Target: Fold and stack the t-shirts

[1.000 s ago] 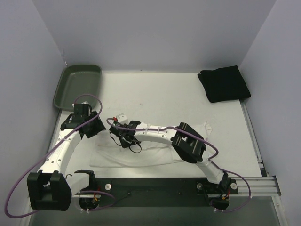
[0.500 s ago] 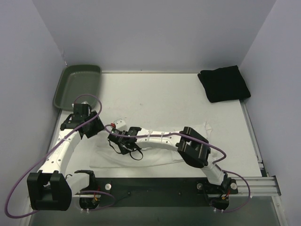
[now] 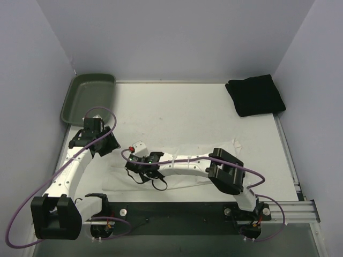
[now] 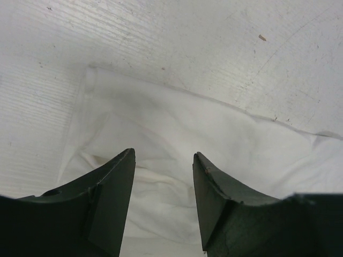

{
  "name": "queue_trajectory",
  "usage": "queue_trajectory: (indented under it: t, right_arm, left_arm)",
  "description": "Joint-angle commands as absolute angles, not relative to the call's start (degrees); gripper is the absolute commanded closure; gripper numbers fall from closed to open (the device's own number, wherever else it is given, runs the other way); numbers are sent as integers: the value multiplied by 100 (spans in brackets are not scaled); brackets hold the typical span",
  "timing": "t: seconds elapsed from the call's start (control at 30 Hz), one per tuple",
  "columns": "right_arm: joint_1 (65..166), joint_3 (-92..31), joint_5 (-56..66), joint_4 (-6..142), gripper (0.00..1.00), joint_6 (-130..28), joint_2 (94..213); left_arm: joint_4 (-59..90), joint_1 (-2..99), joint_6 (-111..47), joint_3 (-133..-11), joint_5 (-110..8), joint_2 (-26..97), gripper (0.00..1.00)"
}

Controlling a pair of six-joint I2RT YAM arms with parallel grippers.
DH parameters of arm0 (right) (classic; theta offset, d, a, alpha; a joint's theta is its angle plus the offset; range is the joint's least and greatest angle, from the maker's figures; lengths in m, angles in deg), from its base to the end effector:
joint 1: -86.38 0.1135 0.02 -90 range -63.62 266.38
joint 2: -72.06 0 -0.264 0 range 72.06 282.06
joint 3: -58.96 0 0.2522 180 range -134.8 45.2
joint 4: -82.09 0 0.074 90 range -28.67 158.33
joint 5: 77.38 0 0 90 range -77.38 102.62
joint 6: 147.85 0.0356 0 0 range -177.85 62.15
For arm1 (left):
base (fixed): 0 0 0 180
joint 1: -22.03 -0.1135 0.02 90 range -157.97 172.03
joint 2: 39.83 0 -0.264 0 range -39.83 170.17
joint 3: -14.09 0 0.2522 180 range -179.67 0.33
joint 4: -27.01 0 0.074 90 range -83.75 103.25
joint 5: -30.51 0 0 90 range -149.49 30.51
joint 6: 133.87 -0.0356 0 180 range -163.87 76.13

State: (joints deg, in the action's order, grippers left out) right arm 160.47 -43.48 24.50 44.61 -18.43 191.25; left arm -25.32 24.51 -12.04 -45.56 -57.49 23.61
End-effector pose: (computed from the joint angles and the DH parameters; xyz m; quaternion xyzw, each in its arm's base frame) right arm 0.1315 0.4345 0.1830 -0.2517 0.9130 0.2015 0.2498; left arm 0.2144 -0.0105 0.2420 -0.2374 0.9266 -0.1019 0.2734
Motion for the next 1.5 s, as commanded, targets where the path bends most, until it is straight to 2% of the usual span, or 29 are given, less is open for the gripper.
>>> queue_trajectory:
  t: [0.0, 0.1, 0.2, 0.3, 0.33, 0.47, 0.83, 1.07, 1.47]
  right_arm:
    - [15829, -3848, 3345, 4311, 100, -1698, 17948]
    - [15513, -3172, 3555, 4284, 100, -1584, 17271]
    - [15283, -2381, 4038, 4048, 100, -1207, 16559]
    - [14862, -1619, 4549, 3556, 100, -513, 15882]
    - [14556, -1432, 4576, 3485, 100, -416, 15733]
    - [13904, -763, 4470, 3493, 100, -265, 15178]
    - [12963, -191, 4128, 3765, 100, -90, 15203]
    - [12304, -85, 3461, 4600, 100, -361, 15818]
    - [11829, -1104, 2555, 5286, 100, -897, 17400]
  left_arm:
    - [-2340, 2440, -1398, -4651, -5405, 2389, 45]
    - [-2340, 2589, -1399, -4625, -5264, 2241, 50]
    - [-2357, 2721, -1355, -4651, -5159, 2030, 63]
    - [-2314, 2792, -1337, -4625, -4939, 1845, 93]
    - [-2287, 2792, -1337, -4599, -4912, 1801, 100]
    - [-2120, 2792, -1381, -4450, -4623, 1651, 100]
    - [-2208, 2616, -1689, -4669, -4068, 1229, 100]
    - [-2190, 2607, -1706, -4660, -3928, 1159, 100]
    - [-2366, 2590, -1777, -4774, -4323, 1299, 100]
